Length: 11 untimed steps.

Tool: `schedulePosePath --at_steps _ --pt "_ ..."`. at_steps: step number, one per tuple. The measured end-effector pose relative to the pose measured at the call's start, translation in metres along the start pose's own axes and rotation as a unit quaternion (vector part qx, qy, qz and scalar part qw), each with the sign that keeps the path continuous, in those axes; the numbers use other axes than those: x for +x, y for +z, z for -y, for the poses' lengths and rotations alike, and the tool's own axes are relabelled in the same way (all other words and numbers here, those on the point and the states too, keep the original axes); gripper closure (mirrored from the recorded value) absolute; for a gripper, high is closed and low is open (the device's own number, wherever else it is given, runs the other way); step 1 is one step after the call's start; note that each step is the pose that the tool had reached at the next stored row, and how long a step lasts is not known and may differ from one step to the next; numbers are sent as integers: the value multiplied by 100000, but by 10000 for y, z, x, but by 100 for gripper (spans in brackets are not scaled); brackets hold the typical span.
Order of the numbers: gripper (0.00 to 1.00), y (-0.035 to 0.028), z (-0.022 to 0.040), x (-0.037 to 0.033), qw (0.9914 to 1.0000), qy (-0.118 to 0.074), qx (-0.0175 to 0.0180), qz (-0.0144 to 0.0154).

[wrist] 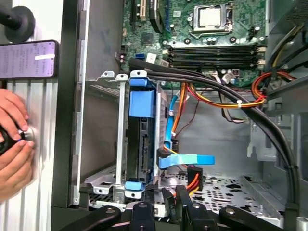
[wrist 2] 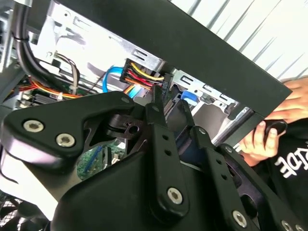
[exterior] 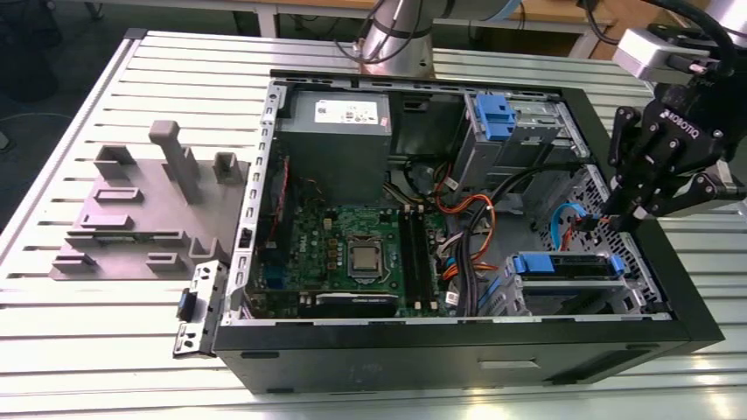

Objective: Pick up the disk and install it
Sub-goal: 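Insert the first disk wire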

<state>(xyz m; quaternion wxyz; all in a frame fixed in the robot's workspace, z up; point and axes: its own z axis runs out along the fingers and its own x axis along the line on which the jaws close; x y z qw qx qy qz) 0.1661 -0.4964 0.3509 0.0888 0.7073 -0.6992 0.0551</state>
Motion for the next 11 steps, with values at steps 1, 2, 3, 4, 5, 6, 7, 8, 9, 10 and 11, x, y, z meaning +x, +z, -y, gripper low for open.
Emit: schedulePosePath --at_steps 1,2,3,4,5,6,7,8,9,10,11 --pt "69 5 2 -8 99999 -13 2 -364" --pt "69 9 3 -16 99998 -21 1 -682" --pt "69 11 6 -25 99995 -24 -4 -995" --pt "69 12 8 -36 99992 -13 -6 -1247" --pt "69 13 11 -47 99991 -12 -5 -1369" --pt "69 13 13 -57 99991 -30 -1 -1376" --pt "69 13 13 -65 99990 -72 3 -1382" --pt "69 14 13 -72 99990 -145 21 -1391" --pt "69 18 13 -77 99990 -292 55 -1382" --pt "69 18 14 -81 99988 -634 132 -1409" --pt "69 20 15 -83 99984 -1028 217 -1418"
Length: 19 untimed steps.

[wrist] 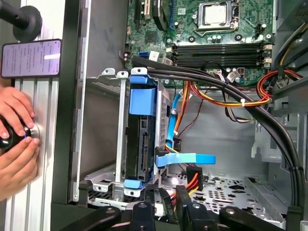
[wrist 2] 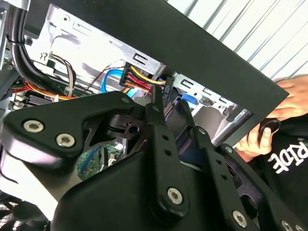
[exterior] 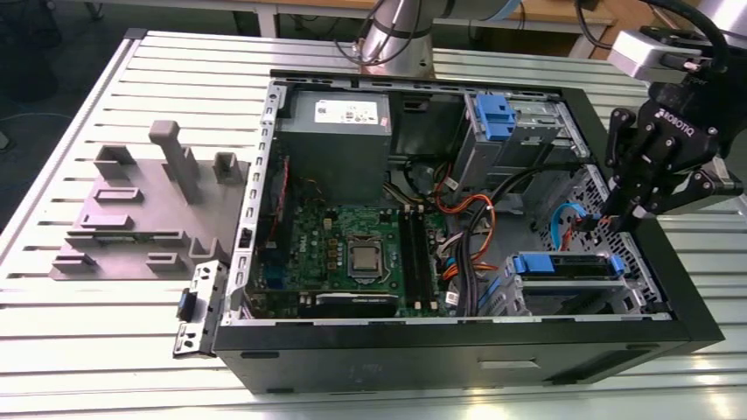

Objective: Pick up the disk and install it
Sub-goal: 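Insert the first disk wire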

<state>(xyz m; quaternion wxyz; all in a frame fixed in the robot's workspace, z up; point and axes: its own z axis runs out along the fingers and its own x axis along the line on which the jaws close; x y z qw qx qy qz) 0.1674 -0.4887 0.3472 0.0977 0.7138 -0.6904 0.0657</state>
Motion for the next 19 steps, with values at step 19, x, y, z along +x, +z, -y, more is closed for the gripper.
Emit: schedulePosePath --at_steps 19 --pt "83 21 1 -22 99982 -1868 442 -108"
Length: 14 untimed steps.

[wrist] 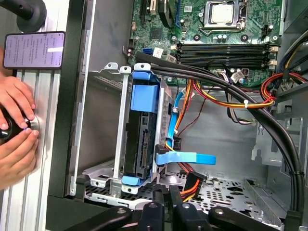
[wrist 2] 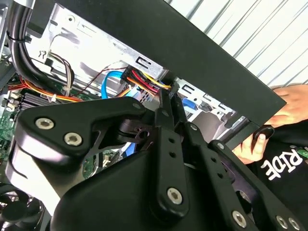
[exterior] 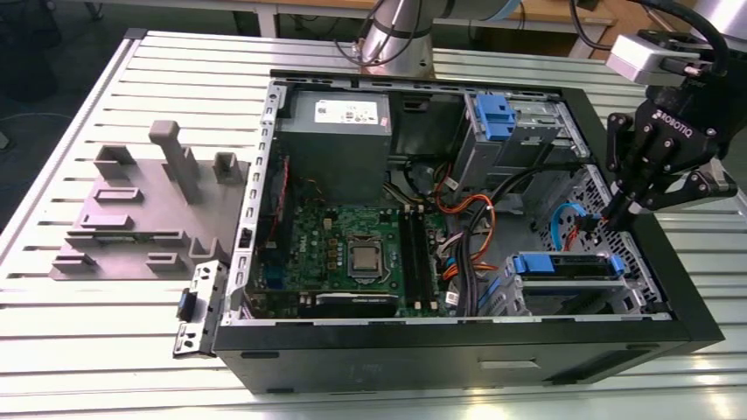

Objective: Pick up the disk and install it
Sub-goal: 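Insert the first disk wire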

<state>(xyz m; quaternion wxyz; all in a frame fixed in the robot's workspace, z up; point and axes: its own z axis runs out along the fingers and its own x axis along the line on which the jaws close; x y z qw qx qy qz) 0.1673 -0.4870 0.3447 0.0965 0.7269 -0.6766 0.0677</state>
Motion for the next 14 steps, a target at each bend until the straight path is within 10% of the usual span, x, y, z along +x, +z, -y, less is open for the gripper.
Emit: schedulePosePath --at_steps 14 --pt "70 6 0 -1 100000 0 -1 2"
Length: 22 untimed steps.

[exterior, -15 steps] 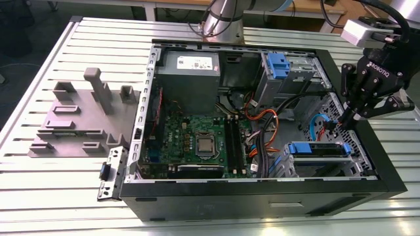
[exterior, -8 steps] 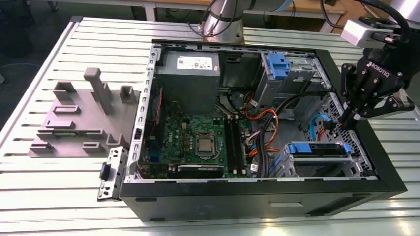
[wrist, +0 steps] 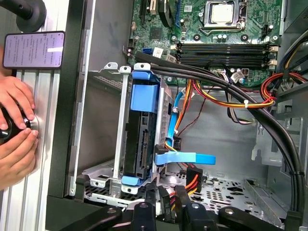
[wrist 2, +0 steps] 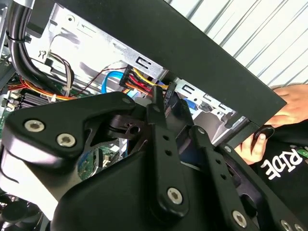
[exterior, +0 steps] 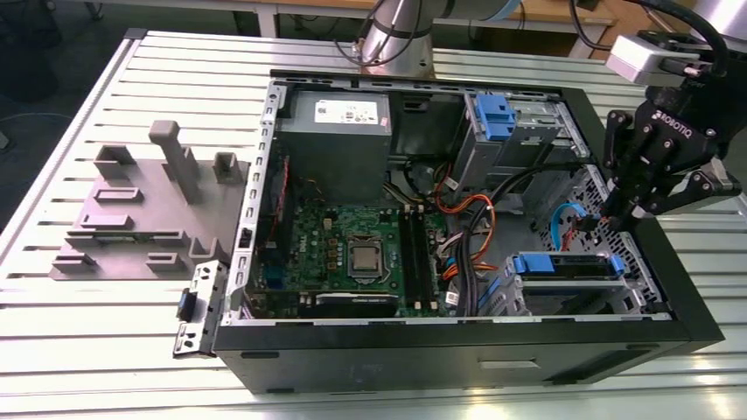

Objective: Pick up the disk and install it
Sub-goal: 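Insert the first disk wire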

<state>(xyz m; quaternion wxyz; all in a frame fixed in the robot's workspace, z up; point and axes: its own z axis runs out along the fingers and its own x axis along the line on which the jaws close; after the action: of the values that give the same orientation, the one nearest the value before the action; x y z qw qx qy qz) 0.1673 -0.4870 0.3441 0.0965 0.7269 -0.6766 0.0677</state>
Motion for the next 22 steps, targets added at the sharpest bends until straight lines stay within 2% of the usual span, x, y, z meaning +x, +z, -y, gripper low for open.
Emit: schedulePosePath --at_steps 2,3,4,5,7,12,15,19,21,22 --pt "71 3 0 -1 100000 0 -1 -3" --pt "78 4 0 -1 100000 -3 0 -4" --pt "78 4 0 1 100000 -9 0 -9" --pt "83 5 -2 2 100000 -12 5 -2" --pt "83 6 -16 4 100000 -5 28 -1" --pt "83 10 -119 -2 100000 40 253 -16" --pt "83 13 -156 5 100000 54 305 -22" --pt "83 30 -172 69 99999 50 335 0" --pt "83 41 -180 109 99999 58 381 183" --pt "83 46 -185 125 99998 58 427 428"
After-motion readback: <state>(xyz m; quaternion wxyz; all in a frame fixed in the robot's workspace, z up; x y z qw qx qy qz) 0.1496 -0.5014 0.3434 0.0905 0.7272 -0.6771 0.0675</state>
